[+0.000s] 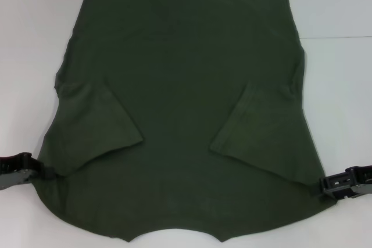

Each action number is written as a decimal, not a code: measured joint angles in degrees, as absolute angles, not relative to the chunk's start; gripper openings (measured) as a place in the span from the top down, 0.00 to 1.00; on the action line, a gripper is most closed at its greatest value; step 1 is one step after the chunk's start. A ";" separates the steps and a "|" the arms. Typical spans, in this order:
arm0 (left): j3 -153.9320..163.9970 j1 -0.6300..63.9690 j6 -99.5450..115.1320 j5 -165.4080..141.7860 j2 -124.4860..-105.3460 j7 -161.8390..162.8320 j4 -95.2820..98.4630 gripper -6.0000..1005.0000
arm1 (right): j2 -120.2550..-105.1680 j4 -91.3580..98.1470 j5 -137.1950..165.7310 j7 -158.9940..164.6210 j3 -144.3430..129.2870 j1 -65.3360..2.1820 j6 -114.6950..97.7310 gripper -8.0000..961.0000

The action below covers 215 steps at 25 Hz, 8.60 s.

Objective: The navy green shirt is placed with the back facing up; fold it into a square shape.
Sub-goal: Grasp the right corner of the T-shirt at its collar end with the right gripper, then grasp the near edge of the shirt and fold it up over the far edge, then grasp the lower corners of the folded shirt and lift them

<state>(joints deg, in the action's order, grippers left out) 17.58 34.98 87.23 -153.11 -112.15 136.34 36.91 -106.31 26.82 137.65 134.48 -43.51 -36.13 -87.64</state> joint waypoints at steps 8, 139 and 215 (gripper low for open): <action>17.58 35.01 87.23 -153.10 -112.15 136.23 36.91 0.98 | -106.86 26.51 137.52 134.40 -43.31 -36.13 -87.27 0.08; 15.98 47.32 53.08 -117.05 -116.60 116.11 25.13 0.92 | -113.96 29.64 124.27 110.71 -26.09 -47.75 -45.70 0.90; 28.56 40.58 49.37 -133.67 -118.14 106.18 29.92 0.14 | -107.87 26.01 107.09 93.39 -34.80 -36.58 -56.88 0.05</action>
<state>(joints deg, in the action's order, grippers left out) 28.56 40.58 49.37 -133.67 -118.14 106.18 29.92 -107.87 26.01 107.09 93.39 -34.80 -36.58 -56.88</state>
